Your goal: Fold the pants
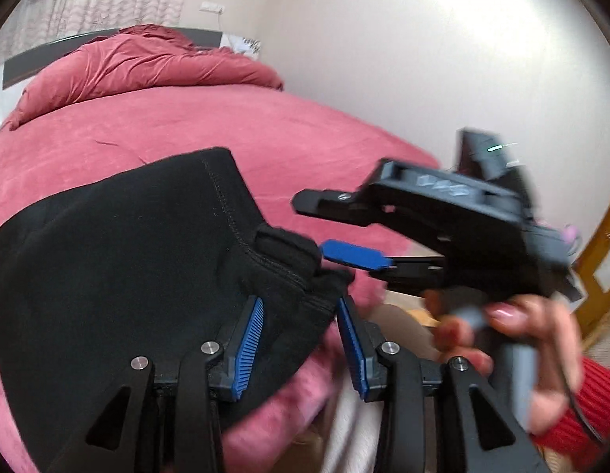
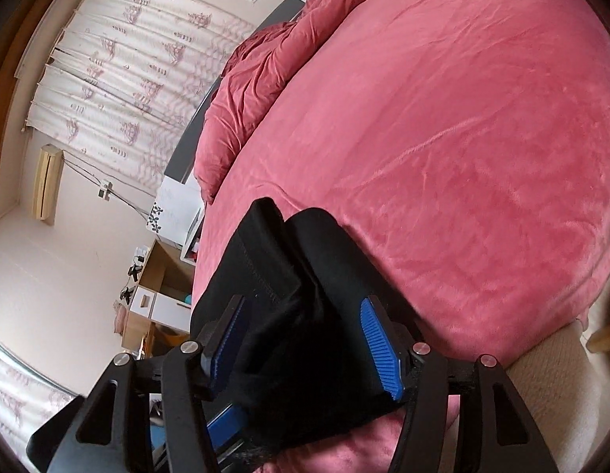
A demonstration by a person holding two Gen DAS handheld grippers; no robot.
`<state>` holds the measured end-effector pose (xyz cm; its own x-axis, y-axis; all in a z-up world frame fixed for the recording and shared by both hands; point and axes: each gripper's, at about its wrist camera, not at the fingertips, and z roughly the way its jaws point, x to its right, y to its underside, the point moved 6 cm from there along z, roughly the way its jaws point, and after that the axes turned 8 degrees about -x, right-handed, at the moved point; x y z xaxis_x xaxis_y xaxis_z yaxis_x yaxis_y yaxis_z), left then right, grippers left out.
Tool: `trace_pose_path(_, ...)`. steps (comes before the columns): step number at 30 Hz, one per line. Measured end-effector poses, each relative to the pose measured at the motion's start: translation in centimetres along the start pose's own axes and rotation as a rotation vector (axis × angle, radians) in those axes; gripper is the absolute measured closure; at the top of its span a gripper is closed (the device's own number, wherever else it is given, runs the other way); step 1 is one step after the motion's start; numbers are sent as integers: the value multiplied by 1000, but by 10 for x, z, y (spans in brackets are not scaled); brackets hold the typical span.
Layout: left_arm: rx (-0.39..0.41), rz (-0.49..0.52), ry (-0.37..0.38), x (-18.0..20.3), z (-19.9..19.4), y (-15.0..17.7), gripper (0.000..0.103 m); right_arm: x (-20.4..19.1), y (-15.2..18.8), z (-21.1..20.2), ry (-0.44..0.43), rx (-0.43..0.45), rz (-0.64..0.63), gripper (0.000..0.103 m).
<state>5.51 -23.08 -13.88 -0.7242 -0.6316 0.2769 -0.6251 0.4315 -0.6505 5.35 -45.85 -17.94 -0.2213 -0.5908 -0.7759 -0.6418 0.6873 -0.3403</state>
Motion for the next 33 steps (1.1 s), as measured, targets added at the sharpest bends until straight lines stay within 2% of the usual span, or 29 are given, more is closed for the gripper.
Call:
trace_pose_path(2,33,-24,-25,-11,-17,0,63,-2,5,4,3,-20,-8,41)
trace_pose_path(5,106,-105,-117,-46,-43,-3,63,-5,9,12,1,-60,-16,41)
trace_pose_path(7,148,-188,-220,-79,-59,-1,63,-9,14,18,2,-93,-33,40)
trace_pose_path(9,159,-260,-286,-104,-67,7,63,-11,17,24,29,-126,-57,37)
trace_pose_path(11,122,-337,-344,-133,-66,18,63,-9,20,32,66,-145,-75,37)
trace_pose_path(14,50,-415,-355,-157,-57,39,63,-10,22,42,95,-179,-80,37)
trace_pose_path(16,46,-424,-341,-160,-55,48,63,-17,25,49,119,-208,-131,59)
trace_pose_path(17,38,-415,-341,-158,-53,50,62,-21,28,56,153,-237,-175,81)
trace_pose_path(20,25,-395,-362,-152,-52,57,62,-30,27,61,179,-242,-214,84)
trace_pose_path(24,16,-414,-327,-150,-52,46,61,-49,6,44,175,-165,-246,86)
trace_pose_path(27,24,-377,-316,-145,-47,36,61,-58,-5,30,175,-115,-279,86)
trace_pose_path(31,-15,-336,-395,-145,-33,43,61,-32,5,46,180,-163,-224,85)
trace_pose_path(33,-5,-330,-419,-145,-33,49,60,-14,13,56,193,-176,-196,74)
